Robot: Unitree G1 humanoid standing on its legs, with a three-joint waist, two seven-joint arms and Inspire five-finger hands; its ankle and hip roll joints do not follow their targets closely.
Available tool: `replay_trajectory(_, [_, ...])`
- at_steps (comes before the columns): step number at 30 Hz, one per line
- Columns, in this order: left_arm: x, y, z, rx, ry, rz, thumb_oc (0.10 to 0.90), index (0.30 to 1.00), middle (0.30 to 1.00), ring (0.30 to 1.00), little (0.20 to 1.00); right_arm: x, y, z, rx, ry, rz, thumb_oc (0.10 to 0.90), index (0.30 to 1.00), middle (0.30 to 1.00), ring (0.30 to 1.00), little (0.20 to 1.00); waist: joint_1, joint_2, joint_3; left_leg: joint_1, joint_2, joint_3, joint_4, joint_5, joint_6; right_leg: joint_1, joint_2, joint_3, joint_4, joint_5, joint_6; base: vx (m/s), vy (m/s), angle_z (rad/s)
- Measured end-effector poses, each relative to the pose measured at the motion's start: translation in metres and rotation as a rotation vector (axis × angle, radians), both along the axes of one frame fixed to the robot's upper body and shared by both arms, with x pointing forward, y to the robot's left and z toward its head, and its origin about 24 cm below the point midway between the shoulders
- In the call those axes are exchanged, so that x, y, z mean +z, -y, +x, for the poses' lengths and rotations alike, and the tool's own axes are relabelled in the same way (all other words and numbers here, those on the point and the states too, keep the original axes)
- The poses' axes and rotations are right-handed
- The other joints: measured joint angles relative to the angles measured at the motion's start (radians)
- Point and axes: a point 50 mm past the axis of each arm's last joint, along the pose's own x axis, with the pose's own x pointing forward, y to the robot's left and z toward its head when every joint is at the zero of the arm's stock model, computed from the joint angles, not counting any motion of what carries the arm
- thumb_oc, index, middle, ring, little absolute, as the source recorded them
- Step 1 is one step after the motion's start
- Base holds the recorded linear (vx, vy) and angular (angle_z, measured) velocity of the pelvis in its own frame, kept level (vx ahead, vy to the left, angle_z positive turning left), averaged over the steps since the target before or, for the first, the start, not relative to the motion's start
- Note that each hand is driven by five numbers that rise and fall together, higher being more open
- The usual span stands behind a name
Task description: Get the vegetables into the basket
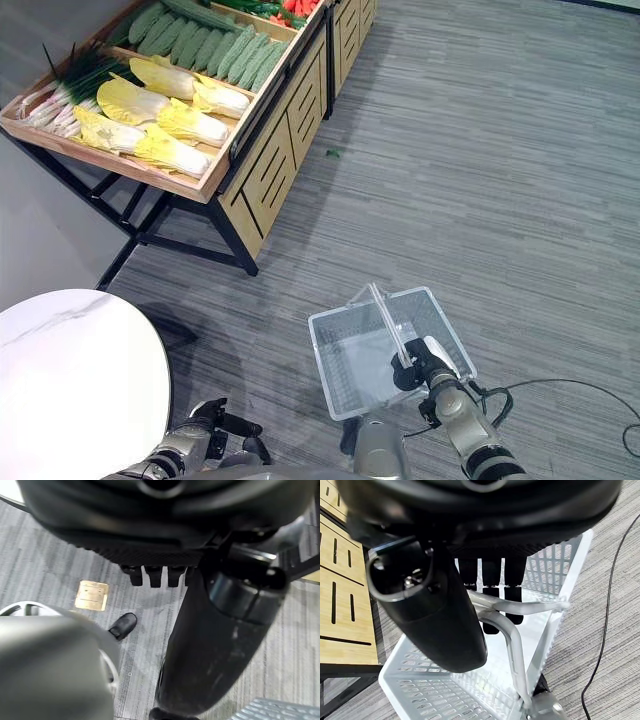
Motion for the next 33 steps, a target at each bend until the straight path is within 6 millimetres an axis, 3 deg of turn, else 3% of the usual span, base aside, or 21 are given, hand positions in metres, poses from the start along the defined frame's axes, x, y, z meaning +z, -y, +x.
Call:
replay_trajectory(1, [0.001, -0.008, -0.001, 0.038, 0.005, 0.009, 0.9, 1.0, 1.0, 1.0, 1.0, -0.001, -0.006, 0.001, 0.016, 0.0, 0.01, 0.4, 0.3, 0.3, 0.3, 0.3, 0.017, -0.027, 0.015, -0.048, 0.021, -0.07, 0.13, 0.017, -0.012, 0.017, 0.005, 0.027, -0.008, -0.007, -0.014, 0.06, 0.081, -0.6])
replay_trajectory(2, [0.003, -0.012, 0.002, 0.064, 0.024, 0.003, 0.9, 1.0, 1.0, 1.0, 1.0, 0.0, -0.007, 0.001, 0.019, 0.006, 0.015, 0.4, 0.3, 0.3, 0.3, 0.3, 0.021, -0.052, 0.024, -0.094, 0.01, -0.153, 0.178, 0.002, -0.035, 0.035, 0.006, 0.049, -0.041, 0.002, -0.001, 0.07, 0.138, -0.51])
replay_trajectory(3, [0.004, -0.012, 0.003, 0.058, 0.033, 0.007, 0.9, 1.0, 1.0, 1.0, 1.0, 0.001, -0.007, 0.004, 0.016, 0.017, 0.013, 0.4, 0.3, 0.3, 0.3, 0.3, 0.018, -0.056, 0.023, -0.105, -0.034, -0.232, 0.1, -0.031, -0.061, 0.05, 0.014, 0.066, -0.09, 0.023, 0.03, 0.1, 0.18, -0.54])
replay_trajectory(4, [0.005, -0.01, 0.007, 0.053, 0.041, 0.005, 0.9, 1.0, 1.0, 1.0, 1.0, 0.003, -0.006, 0.005, 0.016, 0.026, 0.008, 0.4, 0.3, 0.3, 0.3, 0.3, 0.015, -0.067, 0.021, -0.101, -0.101, -0.291, -0.084, -0.029, -0.059, 0.054, 0.026, 0.093, -0.158, 0.036, 0.052, 0.12, 0.209, -0.66])
replay_trajectory(5, [0.005, -0.008, 0.009, 0.051, 0.044, 0.003, 0.9, 1.0, 1.0, 1.0, 1.0, 0.004, -0.005, 0.009, 0.018, 0.029, 0.004, 0.4, 0.3, 0.3, 0.3, 0.3, 0.016, -0.054, 0.021, -0.103, -0.126, -0.318, -0.238, -0.003, -0.044, 0.059, 0.045, 0.089, -0.201, 0.005, 0.085, 0.14, 0.24, -0.79])
replay_trajectory(6, [0.005, -0.003, 0.011, 0.051, 0.052, -0.005, 0.9, 1.0, 1.0, 1.0, 1.0, 0.006, -0.002, 0.012, 0.019, 0.032, -0.008, 0.4, 0.3, 0.3, 0.3, 0.3, 0.022, -0.009, 0.021, -0.12, -0.085, -0.327, -0.281, -0.001, -0.028, 0.028, 0.088, 0.092, -0.125, 0.015, 0.036, 0.13, 0.239, -0.57])
replay_trajectory(7, [0.005, -0.002, 0.012, 0.043, 0.052, 0.004, 0.9, 1.0, 1.0, 1.0, 1.0, 0.007, 0.001, 0.01, 0.017, 0.031, -0.015, 0.4, 0.3, 0.3, 0.3, 0.3, 0.015, 0.004, 0.026, -0.152, -0.051, -0.356, -0.277, -0.012, -0.051, 0.006, 0.084, 0.108, 0.03, -0.036, 0.002, 0.11, 0.249, -0.53])
replay_trajectory(8, [0.009, -0.003, 0.022, 0.016, 0.07, 0.013, 0.9, 1.0, 1.0, 1.0, 1.0, 0.005, -0.001, 0.014, 0.003, 0.026, -0.012, 0.4, 0.3, 0.3, 0.3, 0.3, 0.024, -0.018, 0.054, -0.153, -0.05, -0.411, -0.265, 0.068, -0.051, 0.007, 0.109, 0.145, 0.035, -0.065, -0.04, 0.08, 0.372, -0.46])
replay_trajectory(9, [0.009, -0.004, 0.022, 0.023, 0.071, 0.014, 0.9, 1.0, 1.0, 1.0, 1.0, 0.006, -0.004, 0.015, 0.006, 0.032, -0.004, 0.4, 0.3, 0.3, 0.3, 0.3, 0.032, -0.037, 0.055, -0.154, -0.076, -0.41, -0.264, 0.071, -0.033, 0.0, 0.102, 0.169, 0.022, -0.055, -0.021, 0.08, 0.405, -0.74])
replay_trajectory(10, [0.009, 0.0, 0.023, 0.028, 0.076, -0.002, 0.9, 1.0, 1.0, 1.0, 1.0, 0.005, -0.003, 0.013, -0.007, 0.037, -0.002, 0.4, 0.3, 0.3, 0.3, 0.3, 0.023, -0.058, 0.057, -0.144, -0.132, -0.402, -0.242, 0.068, -0.02, -0.004, 0.091, 0.223, -0.005, -0.019, 0.029, 0.08, 0.386, -0.68])
replay_trajectory(13, [0.006, 0.006, 0.02, 0.033, 0.069, -0.021, 0.9, 1.0, 1.0, 1.0, 1.0, 0.006, 0.002, 0.014, -0.034, 0.045, -0.009, 0.4, 0.3, 0.3, 0.3, 0.3, 0.013, -0.06, 0.06, -0.116, -0.191, -0.35, -0.246, 0.057, 0.026, -0.008, 0.063, 0.263, -0.025, 0.001, 0.019, 0.03, 0.191, -0.53])
replay_trajectory(14, [0.006, 0.006, 0.02, 0.033, 0.072, -0.021, 0.9, 1.0, 1.0, 1.0, 1.0, 0.005, 0.004, 0.011, -0.043, 0.039, -0.009, 0.4, 0.3, 0.3, 0.3, 0.3, 0.016, -0.062, 0.061, -0.111, -0.202, -0.329, -0.247, 0.06, 0.041, -0.009, 0.052, 0.275, -0.039, 0.014, 0.034, 0.01, 0.204, -0.5])
replay_trajectory(17, [0.012, -0.007, 0.025, 0.037, 0.101, 0.013, 0.9, 1.0, 1.0, 1.0, 1.0, 0.001, -0.003, 0.009, -0.057, 0.028, 0.015, 0.4, 0.3, 0.3, 0.3, 0.3, 0.022, -0.091, 0.073, -0.121, -0.245, -0.26, -0.222, 0.033, 0.085, -0.009, 0.004, 0.303, -0.098, 0.08, 0.065, 0.02, 0.199, -0.49])
replay_trajectory(18, [0.018, -0.027, 0.028, 0.044, 0.113, 0.069, 0.9, 1.0, 1.0, 1.0, 1.0, -0.003, -0.013, 0.008, -0.053, 0.018, 0.053, 0.4, 0.3, 0.3, 0.3, 0.3, 0.023, -0.11, 0.078, -0.113, -0.266, -0.238, -0.217, 0.02, 0.105, 0.014, -0.063, 0.262, -0.112, 0.118, 0.112, 0.05, 0.275, -0.44])
replay_trajectory(20, [0.023, -0.044, 0.029, 0.061, 0.121, 0.112, 0.9, 1.0, 1.0, 1.0, 1.0, -0.004, -0.025, 0.011, -0.017, 0.018, 0.067, 0.4, 0.3, 0.3, 0.3, 0.3, 0.025, -0.131, 0.086, -0.088, -0.274, -0.206, -0.238, 0.017, 0.106, 0.017, -0.051, 0.276, -0.126, 0.151, 0.142, 0.07, 0.225, -0.63])
replay_trajectory(21, [0.024, -0.051, 0.024, 0.088, 0.119, 0.124, 0.9, 1.0, 1.0, 1.0, 1.0, -0.001, -0.033, 0.018, -0.001, 0.039, 0.089, 0.4, 0.3, 0.3, 0.3, 0.3, 0.046, -0.147, 0.093, -0.045, -0.264, -0.157, -0.272, 0.014, 0.111, 0.014, -0.051, 0.27, -0.129, 0.177, 0.153, 0.06, 0.107, -0.85])
replay_trajectory(23, [0.024, -0.05, 0.026, 0.1, 0.126, 0.122, 0.9, 1.0, 1.0, 1.0, 1.0, -0.002, -0.034, 0.016, 0.0, 0.035, 0.093, 0.4, 0.3, 0.3, 0.3, 0.3, 0.042, -0.153, 0.092, -0.031, -0.255, -0.147, -0.275, 0.013, 0.121, 0.04, -0.061, 0.243, -0.158, 0.18, 0.164, 0.04, 0.046, -0.37])
replay_trajectory(26, [0.025, -0.048, 0.028, 0.087, 0.14, 0.115, 0.9, 1.0, 1.0, 1.0, 1.0, -0.005, -0.034, 0.012, -0.001, 0.014, 0.1, 0.4, 0.3, 0.3, 0.3, 0.3, 0.068, -0.161, 0.087, -0.03, -0.242, -0.139, -0.266, 0.011, 0.124, 0.071, -0.142, 0.182, -0.127, 0.178, 0.167, -0.01, 0.089, -0.1])
replay_trajectory(27, [0.025, -0.047, 0.028, 0.076, 0.134, 0.115, 0.9, 1.0, 1.0, 1.0, 1.0, -0.007, -0.035, 0.009, -0.002, 0.006, 0.105, 0.4, 0.3, 0.3, 0.3, 0.3, 0.073, -0.169, 0.083, -0.029, -0.247, -0.139, -0.261, 0.011, 0.118, 0.091, -0.167, 0.175, -0.11, 0.222, 0.167, -0.02, 0.087, 0.04])
replay_trajectory(33, [0.017, -0.041, 0.016, 0.072, 0.09, 0.084, 0.9, 1.0, 1.0, 1.0, 1.0, -0.003, -0.04, 0.017, 0.02, 0.023, 0.114, 0.4, 0.3, 0.3, 0.3, 0.3, 0.078, -0.164, 0.073, -0.004, -0.236, -0.12, -0.276, 0.022, 0.088, 0.128, -0.144, 0.165, -0.179, 0.212, 0.174, 0.03, 0.049, -0.14])
